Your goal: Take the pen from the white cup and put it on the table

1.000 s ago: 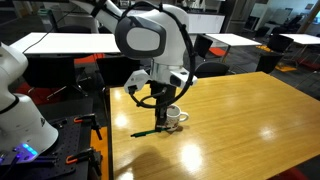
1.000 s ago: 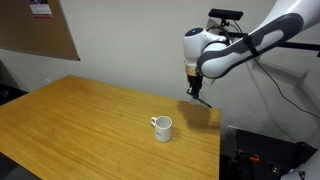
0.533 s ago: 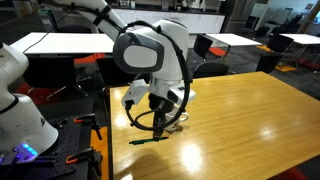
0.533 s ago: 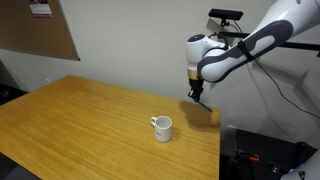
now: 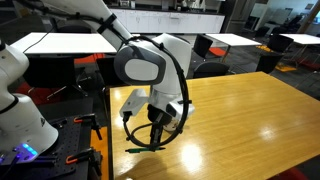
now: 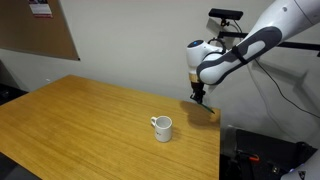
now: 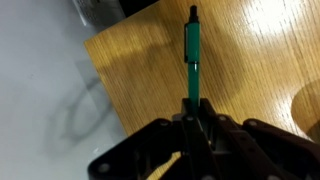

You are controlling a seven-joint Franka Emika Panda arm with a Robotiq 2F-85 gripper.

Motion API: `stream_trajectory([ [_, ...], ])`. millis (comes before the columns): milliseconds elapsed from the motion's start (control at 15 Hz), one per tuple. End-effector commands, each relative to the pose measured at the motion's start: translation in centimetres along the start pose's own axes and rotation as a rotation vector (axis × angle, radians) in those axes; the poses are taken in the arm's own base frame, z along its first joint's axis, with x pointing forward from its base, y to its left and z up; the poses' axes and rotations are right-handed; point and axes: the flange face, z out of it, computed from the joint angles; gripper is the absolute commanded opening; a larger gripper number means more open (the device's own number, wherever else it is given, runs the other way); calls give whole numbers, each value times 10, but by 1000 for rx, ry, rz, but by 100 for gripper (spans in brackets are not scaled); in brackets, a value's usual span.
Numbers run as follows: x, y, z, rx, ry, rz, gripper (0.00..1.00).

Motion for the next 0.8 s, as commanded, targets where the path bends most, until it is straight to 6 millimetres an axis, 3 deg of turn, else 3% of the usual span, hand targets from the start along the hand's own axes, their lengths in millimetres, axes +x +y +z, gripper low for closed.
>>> stream_trajectory([
  [0,10,7,8,-5,-4,43,3],
  [600,23,14,16,-7,-20,77,3],
  [667,24,14,16,1,-25,82,16],
  [733,24,13,16,7,-30,78,37],
])
